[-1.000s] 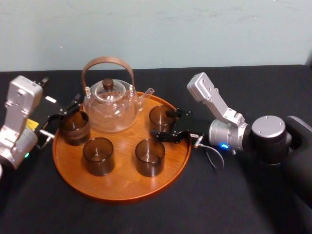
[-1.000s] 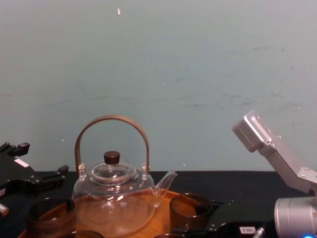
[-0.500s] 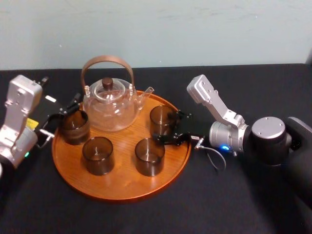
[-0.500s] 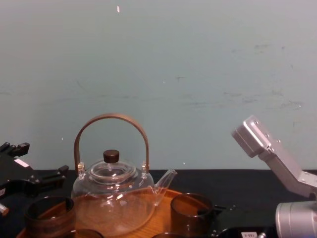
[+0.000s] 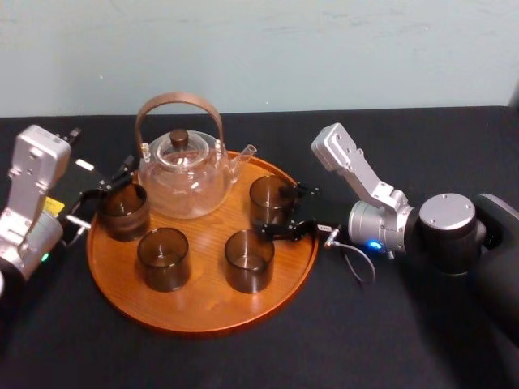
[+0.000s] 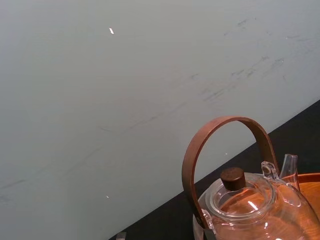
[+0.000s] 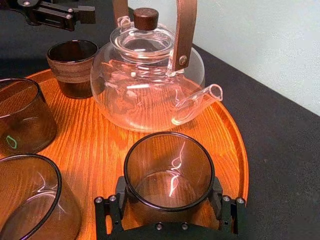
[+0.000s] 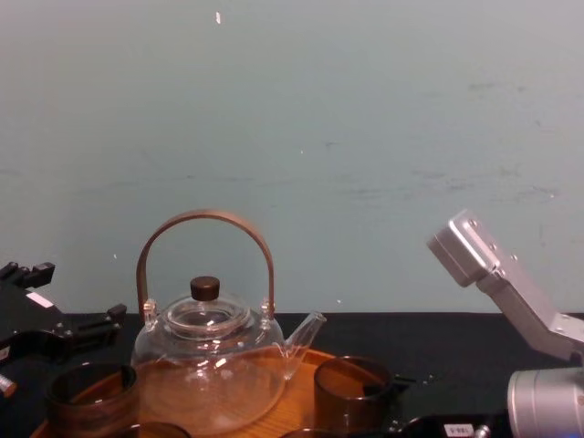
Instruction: Pick up the glass from the table and place it on the tray.
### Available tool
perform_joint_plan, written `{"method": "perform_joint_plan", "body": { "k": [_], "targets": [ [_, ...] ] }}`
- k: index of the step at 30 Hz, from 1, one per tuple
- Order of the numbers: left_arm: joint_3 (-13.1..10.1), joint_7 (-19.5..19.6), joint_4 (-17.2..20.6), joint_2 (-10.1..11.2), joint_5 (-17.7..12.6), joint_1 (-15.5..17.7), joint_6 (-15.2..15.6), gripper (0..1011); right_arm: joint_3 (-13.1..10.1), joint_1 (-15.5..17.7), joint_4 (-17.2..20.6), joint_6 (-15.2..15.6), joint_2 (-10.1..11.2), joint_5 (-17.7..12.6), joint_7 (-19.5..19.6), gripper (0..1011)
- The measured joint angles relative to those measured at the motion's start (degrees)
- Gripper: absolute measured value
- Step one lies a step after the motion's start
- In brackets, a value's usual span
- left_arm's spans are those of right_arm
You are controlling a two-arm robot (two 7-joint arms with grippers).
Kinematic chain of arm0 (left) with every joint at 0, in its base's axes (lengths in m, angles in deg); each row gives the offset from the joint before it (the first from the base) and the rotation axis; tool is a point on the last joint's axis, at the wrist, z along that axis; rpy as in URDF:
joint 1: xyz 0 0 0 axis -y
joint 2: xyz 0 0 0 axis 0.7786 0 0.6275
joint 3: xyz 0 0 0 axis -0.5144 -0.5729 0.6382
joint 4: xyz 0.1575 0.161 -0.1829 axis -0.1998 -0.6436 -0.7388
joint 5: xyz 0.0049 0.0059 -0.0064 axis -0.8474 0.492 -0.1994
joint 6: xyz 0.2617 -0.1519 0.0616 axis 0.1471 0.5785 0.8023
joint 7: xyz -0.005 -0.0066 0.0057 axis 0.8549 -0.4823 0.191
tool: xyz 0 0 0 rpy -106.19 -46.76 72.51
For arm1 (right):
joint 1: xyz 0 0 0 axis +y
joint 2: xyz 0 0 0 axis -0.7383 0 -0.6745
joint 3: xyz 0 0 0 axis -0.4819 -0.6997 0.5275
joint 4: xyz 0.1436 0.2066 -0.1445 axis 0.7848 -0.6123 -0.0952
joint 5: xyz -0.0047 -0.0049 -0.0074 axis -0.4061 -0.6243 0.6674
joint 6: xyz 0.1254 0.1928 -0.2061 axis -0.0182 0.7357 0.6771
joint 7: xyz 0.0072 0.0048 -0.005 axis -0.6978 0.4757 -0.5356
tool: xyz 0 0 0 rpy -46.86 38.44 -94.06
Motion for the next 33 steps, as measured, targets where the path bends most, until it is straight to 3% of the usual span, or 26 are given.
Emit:
{"method": "perform_joint_plan", "body": {
  "k": [10,16,24,33],
  "targets": [
    [0.0,0.0,0.0,0.0,0.0,0.0,0.0,1002,-0.2,0.06,0.28,-0.1,0.07,-0.17,-0.17,1003],
    [0.0,0.0,0.0,0.0,0.0,0.0,0.0,1001,-1.1,1.37,3.11,-0.13,1.57,-1.22,-1.61,1003],
    [0.0,0.0,0.0,0.0,0.0,0.0,0.0,1001,-2.33,4.13,8.77,0.45,5.09,-3.08,-2.79,1002],
    [0.0,0.0,0.0,0.0,0.0,0.0,0.0,1001,-4.91,9.05,17.25,0.93,11.23,-6.01,-2.64,1003]
  ]
}}
